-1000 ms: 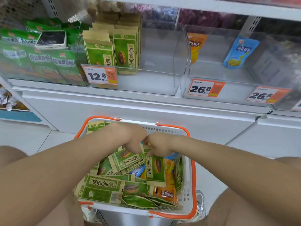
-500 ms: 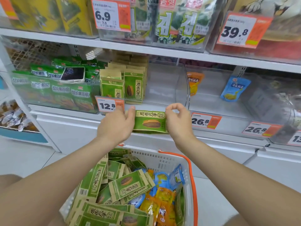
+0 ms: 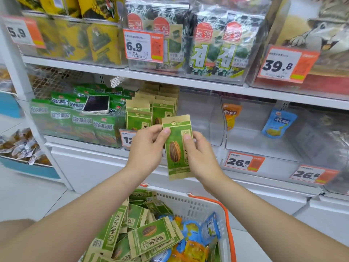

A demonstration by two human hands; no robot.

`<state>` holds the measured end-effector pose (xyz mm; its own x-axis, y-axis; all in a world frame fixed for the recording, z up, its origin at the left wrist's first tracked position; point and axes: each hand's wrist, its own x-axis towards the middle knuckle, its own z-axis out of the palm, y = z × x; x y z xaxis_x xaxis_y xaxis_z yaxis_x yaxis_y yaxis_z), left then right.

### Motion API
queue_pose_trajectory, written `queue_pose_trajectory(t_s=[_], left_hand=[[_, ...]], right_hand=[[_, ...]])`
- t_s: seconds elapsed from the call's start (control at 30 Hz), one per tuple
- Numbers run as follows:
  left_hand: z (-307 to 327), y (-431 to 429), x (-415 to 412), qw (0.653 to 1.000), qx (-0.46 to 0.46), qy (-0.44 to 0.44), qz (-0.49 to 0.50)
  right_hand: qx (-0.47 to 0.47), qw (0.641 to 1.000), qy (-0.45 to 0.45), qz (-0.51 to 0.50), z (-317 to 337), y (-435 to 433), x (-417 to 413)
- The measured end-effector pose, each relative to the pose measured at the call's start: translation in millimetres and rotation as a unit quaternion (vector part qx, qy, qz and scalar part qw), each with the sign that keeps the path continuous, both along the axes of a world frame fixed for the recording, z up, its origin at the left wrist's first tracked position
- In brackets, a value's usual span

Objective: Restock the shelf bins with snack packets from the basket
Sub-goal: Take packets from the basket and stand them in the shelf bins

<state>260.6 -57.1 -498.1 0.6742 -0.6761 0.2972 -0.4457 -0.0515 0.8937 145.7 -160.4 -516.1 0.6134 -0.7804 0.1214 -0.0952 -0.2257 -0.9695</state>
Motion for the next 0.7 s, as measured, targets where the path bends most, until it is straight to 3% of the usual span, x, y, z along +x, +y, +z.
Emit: queue_pose_trajectory(t_s=[0.17, 0.33, 0.53, 0.7], left_hand=[[7.5, -11.1, 23.5, 0.976, 0.013, -0.103, 0.191], [3.5, -20.0, 50.0, 0.921, 0.113, -0.19, 0.322], [-5.5, -30.5, 65.3, 0.891, 0.2, -0.231, 0.334], [-5.3, -38.8, 73.1, 0.908, 0.184, -0.222, 0.304]], right_hand=[[-0.204, 0.974, -0.082, -0.057, 21.1, -13.7, 13.1], [-0.239, 0.961, -0.131, -0.052, 38.8, -29.3, 29.0], [-0.299, 0.954, 0.007, -0.039, 14.5, -51.7, 55.4], [-0.294, 0.949, 0.102, -0.044, 5.5, -64.9, 78.2]])
